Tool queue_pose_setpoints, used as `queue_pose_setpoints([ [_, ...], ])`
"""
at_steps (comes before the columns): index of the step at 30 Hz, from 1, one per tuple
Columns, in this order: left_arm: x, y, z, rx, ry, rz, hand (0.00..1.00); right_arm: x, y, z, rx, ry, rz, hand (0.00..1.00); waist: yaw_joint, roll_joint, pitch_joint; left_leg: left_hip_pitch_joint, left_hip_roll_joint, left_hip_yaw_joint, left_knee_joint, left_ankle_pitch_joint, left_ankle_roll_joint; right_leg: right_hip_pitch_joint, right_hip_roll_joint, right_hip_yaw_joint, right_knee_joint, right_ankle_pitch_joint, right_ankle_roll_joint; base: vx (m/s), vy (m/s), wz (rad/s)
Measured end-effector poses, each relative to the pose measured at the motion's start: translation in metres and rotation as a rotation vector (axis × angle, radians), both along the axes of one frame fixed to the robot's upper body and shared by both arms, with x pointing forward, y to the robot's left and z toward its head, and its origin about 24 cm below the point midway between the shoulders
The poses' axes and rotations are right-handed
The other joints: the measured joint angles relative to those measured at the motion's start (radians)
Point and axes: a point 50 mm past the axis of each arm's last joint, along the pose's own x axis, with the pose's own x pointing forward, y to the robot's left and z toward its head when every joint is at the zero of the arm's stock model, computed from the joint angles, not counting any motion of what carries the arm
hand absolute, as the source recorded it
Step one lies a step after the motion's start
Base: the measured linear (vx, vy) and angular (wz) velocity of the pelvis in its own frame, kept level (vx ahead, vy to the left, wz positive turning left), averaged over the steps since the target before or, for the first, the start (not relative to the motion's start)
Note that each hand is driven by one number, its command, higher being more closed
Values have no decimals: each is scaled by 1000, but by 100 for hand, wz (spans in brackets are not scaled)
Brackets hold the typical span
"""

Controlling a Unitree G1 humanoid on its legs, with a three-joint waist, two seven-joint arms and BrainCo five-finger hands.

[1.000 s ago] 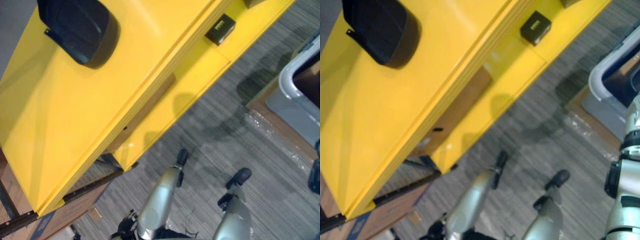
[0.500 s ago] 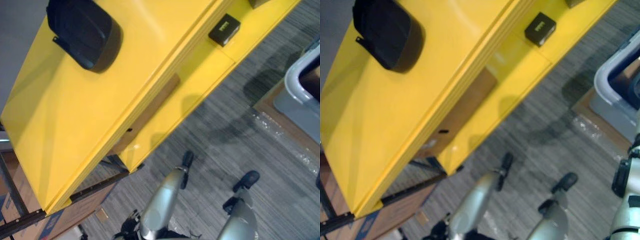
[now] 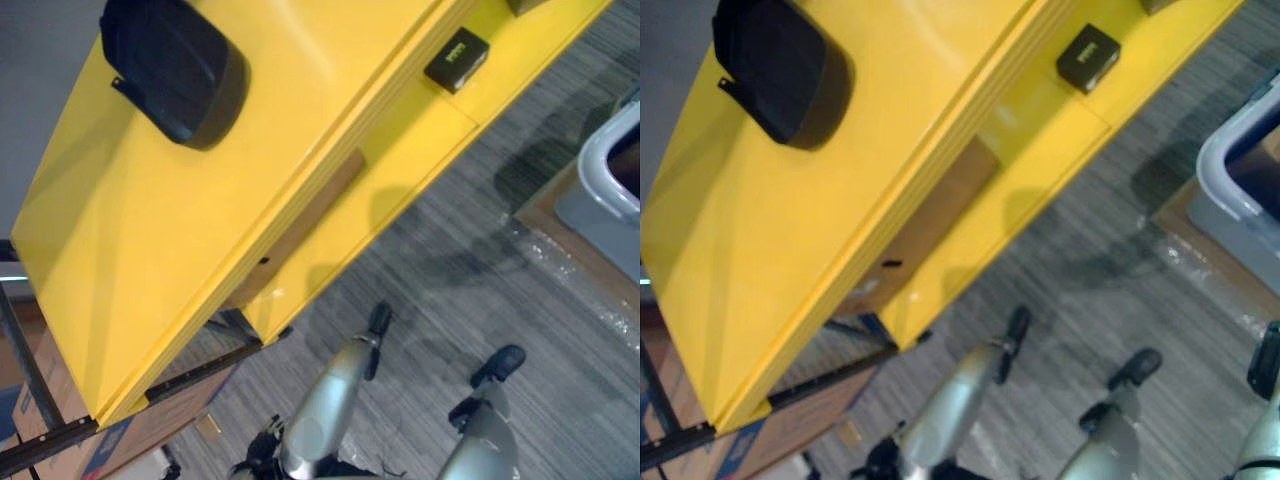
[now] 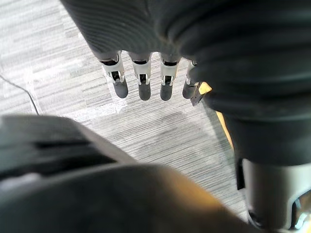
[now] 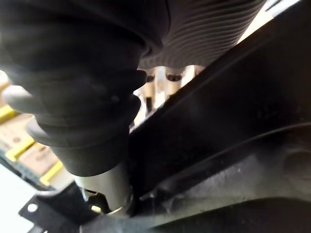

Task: Walk over and take plastic housings, then place them on the shelf

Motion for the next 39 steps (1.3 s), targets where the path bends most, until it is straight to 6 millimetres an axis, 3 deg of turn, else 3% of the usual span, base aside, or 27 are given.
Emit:
queue_pose_setpoints([
  [12,5,5,4,96,-66,-17,0,-6,-8,4,-8,203,62,100,-8,0,0,12,1,0,-8,0,0,0,-1,9,17,-11,-6,-43,-18,0],
  [17,23,15,17,219,-207,10,0,0,-6,3,-41,239,116,100,-29,-8,6,16,8,0,5,-1,-1,3,3,11,32,-15,-12,-41,-19,-2],
  [22,81,14,64,218,-517,102,0,10,2,-23,-50,286,152,100,-60,-39,29,31,24,-1,42,-16,-4,25,16,14,55,-26,-29,-82,-13,-5],
  [24,91,17,75,213,-572,129,0,14,6,-30,-51,293,167,100,-76,-53,39,37,27,-2,46,-17,-4,33,19,14,56,-27,-30,-86,-13,-5],
  [25,102,24,93,221,-658,136,0,20,13,-39,-63,303,194,100,-102,-81,59,56,31,0,44,-17,-4,51,22,16,58,-29,-33,-65,-20,-4],
  [30,120,23,131,184,-815,100,0,30,26,-38,-148,284,215,100,-126,-119,84,97,48,23,39,-18,-6,77,32,31,58,-28,-32,-44,-11,-10],
  [37,134,-5,181,114,-1020,-116,0,42,41,-28,-233,251,270,100,-157,-142,96,133,67,28,22,-15,-11,108,53,38,43,-20,-32,-14,-8,-6],
  [39,138,-11,189,110,-1045,-197,0,46,47,-33,-224,254,290,100,-161,-152,98,131,76,31,21,-14,-12,107,63,40,32,-12,-37,-25,-4,-9],
])
